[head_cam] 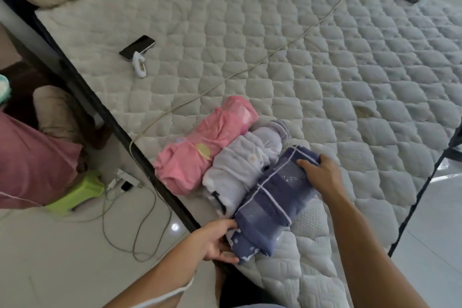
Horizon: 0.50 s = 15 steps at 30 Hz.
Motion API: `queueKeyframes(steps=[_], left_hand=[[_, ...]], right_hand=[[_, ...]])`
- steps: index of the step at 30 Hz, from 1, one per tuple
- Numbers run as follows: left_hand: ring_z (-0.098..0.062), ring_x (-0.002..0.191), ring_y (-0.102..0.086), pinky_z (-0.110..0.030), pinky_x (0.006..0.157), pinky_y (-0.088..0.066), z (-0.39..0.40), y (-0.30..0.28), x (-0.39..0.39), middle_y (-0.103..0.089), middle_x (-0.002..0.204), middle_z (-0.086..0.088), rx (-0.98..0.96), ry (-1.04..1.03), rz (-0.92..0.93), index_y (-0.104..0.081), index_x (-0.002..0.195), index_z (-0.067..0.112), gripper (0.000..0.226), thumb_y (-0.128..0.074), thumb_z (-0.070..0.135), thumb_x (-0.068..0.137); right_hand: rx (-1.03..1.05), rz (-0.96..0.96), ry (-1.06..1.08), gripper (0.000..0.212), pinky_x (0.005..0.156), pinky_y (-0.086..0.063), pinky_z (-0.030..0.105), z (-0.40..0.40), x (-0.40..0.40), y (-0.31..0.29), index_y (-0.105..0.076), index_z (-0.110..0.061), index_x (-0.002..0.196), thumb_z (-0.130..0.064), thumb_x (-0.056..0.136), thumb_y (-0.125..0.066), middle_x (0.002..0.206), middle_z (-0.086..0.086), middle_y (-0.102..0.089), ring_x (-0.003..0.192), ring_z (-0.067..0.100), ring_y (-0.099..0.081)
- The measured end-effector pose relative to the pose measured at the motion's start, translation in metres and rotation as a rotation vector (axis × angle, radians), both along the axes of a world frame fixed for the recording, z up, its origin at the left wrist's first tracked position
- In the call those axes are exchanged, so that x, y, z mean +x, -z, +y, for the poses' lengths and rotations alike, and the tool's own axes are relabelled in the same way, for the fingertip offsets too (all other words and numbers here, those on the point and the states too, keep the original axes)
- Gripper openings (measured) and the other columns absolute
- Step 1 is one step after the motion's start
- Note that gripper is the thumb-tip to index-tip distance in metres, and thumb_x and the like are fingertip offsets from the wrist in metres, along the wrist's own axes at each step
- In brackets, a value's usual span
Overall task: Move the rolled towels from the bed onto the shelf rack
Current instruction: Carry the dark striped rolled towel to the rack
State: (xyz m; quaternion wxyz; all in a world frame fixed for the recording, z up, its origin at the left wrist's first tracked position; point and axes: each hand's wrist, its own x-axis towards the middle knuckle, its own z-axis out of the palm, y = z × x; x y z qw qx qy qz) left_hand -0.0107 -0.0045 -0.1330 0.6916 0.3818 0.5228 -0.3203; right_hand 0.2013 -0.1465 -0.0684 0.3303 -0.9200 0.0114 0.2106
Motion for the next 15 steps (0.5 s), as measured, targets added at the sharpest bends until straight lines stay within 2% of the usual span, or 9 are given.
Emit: queueKeyframes(steps=[2, 4, 8, 12, 15], left_hand=[[-0.026, 0.081, -0.062, -0.042, 0.072, -0.054, 0.0, -0.011, -0.019, -0.06, 0.095, -0.012, -0.003, -0.009, -0.027, -0.057, 0.092, 0.013, 0.008, -0.054, 0.019, 0.092], [-0.025, 0.078, -0.06, -0.04, 0.072, -0.053, 0.0, -0.023, -0.044, -0.06, 0.09, -0.011, -0.004, -0.003, -0.055, -0.056, 0.088, 0.012, 0.005, -0.053, 0.015, 0.091], [-0.024, 0.075, -0.06, -0.039, 0.069, -0.053, 0.004, -0.044, -0.112, -0.059, 0.088, -0.011, 0.038, -0.11, -0.144, -0.056, 0.088, 0.012, 0.004, -0.054, 0.014, 0.091], [-0.022, 0.073, -0.061, -0.038, 0.071, -0.053, 0.012, -0.065, -0.2, -0.062, 0.083, -0.008, 0.14, -0.299, -0.211, -0.059, 0.084, 0.012, 0.009, -0.053, 0.016, 0.09], [-0.022, 0.074, -0.061, -0.037, 0.066, -0.053, 0.024, -0.078, -0.274, -0.061, 0.096, -0.012, 0.239, -0.478, -0.216, -0.058, 0.095, 0.01, 0.011, -0.052, 0.016, 0.089]], right_hand=[[0.043, -0.075, -0.047, 0.032, 0.078, -0.044, 0.034, 0.008, -0.024, -0.02, -0.062, -0.007, 0.105, -0.03, 0.083, -0.063, 0.104, 0.016, -0.067, 0.092, 0.031, -0.059], [0.081, -0.152, -0.123, 0.03, 0.074, -0.039, 0.031, 0.022, -0.056, -0.044, -0.061, -0.007, 0.107, -0.027, 0.084, -0.063, 0.101, 0.013, -0.064, 0.085, 0.026, -0.054], [0.123, -0.31, -0.327, 0.029, 0.072, -0.038, 0.03, 0.056, -0.13, -0.088, -0.062, -0.007, 0.103, -0.028, 0.082, -0.066, 0.099, 0.015, -0.066, 0.088, 0.032, -0.059], [0.202, -0.356, -0.562, 0.028, 0.073, -0.036, 0.029, 0.091, -0.217, -0.129, -0.061, -0.005, 0.1, -0.027, 0.084, -0.066, 0.098, 0.014, -0.064, 0.093, 0.033, -0.059], [0.283, -0.353, -0.703, 0.033, 0.082, -0.045, 0.036, 0.122, -0.282, -0.146, -0.062, -0.006, 0.106, -0.028, 0.083, -0.066, 0.104, 0.015, -0.065, 0.1, 0.033, -0.06]])
